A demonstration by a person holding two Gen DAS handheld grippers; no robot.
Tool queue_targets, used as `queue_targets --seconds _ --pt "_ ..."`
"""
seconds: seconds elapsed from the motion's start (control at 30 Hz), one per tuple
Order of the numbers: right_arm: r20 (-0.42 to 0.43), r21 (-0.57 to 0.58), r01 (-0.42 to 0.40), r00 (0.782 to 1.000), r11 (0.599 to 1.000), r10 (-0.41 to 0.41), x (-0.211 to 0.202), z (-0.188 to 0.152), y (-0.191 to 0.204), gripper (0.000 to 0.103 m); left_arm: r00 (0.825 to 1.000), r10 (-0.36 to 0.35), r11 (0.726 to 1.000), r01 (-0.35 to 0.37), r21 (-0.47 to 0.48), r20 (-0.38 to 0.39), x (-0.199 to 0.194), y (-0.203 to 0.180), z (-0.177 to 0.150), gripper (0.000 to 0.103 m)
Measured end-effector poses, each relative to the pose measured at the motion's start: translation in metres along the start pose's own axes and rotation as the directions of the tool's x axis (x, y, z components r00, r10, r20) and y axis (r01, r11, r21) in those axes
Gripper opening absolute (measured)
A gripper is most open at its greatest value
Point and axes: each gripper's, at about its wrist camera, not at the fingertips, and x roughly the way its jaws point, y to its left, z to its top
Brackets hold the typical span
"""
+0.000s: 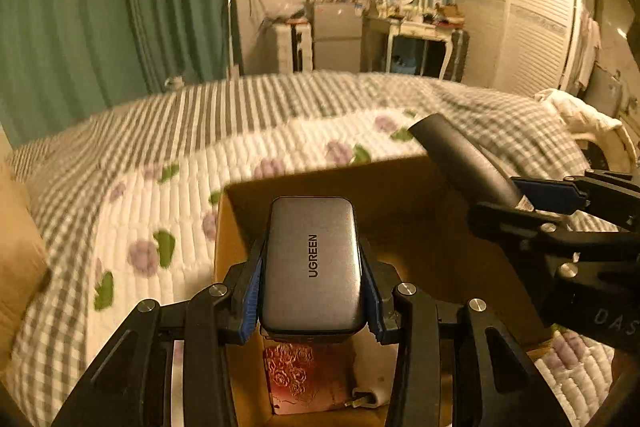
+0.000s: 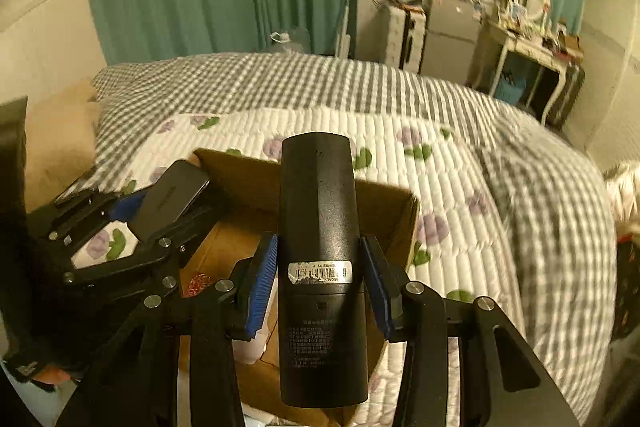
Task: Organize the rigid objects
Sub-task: 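Lower both held items into the box and release them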
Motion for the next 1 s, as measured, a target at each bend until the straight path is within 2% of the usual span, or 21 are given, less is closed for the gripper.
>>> queue_targets --seconds 0.2,0.4,0.53,0.57,0.67,0.73,0.83,0.9,0.97,1.0 --pt "-0.056 0.029 0.012 0.998 1.0 -0.01 0.026 -0.013 -0.003 0.041 0.999 0.004 1.0 -0.004 -0.003 -0.047 0.018 0.002 -0.02 0.043" --pt "-0.093 0.045 0.031 0.995 0.998 -0.026 0.045 -0.021 -0.009 0.041 0.998 0.02 1.0 -0.019 0.012 -0.065 0.03 -0.002 -0.024 0.043" --pt "-0.077 0.036 0.025 0.997 0.999 -0.022 0.046 -0.021 -0.004 0.04 0.997 0.039 0.999 -0.036 0.04 -0.066 0.032 -0.007 -0.025 0.043" --pt "-0.048 0.044 0.019 0.999 0.999 -0.017 0.041 -0.019 -0.004 0.04 0.997 0.037 0.999 -0.035 0.036 -0.066 0.032 -0.007 -0.025 0.043" --pt "-0.023 0.073 0.01 1.0 0.997 -0.008 0.03 -0.011 -0.004 0.047 0.999 0.023 1.0 -0.023 0.01 -0.038 0.022 -0.003 -0.019 0.047" --pt "0.014 0.073 0.005 1.0 0.997 -0.006 0.013 -0.002 -0.004 0.05 0.999 0.028 1.0 -0.028 -0.002 -0.031 0.013 0.0 -0.01 0.061" --pt "0.065 0.049 0.009 0.998 0.999 -0.012 -0.015 0.012 -0.001 0.053 1.0 0.018 1.0 -0.018 -0.02 -0.005 -0.009 0.003 0.002 0.068" --pt "0.106 0.021 0.029 0.994 0.999 -0.031 -0.04 0.021 0.001 0.061 1.0 0.002 1.0 -0.002 -0.021 0.016 -0.026 0.005 0.008 0.069" --pt "0.136 -0.007 0.038 0.99 0.999 -0.037 -0.061 0.027 0.004 0.067 0.999 0.002 1.0 -0.002 -0.009 0.038 -0.046 0.005 0.012 0.076" --pt "0.154 -0.029 0.044 0.987 0.999 -0.039 -0.076 0.03 0.006 0.073 0.999 0.007 1.0 -0.007 -0.001 0.054 -0.057 0.004 0.013 0.083"
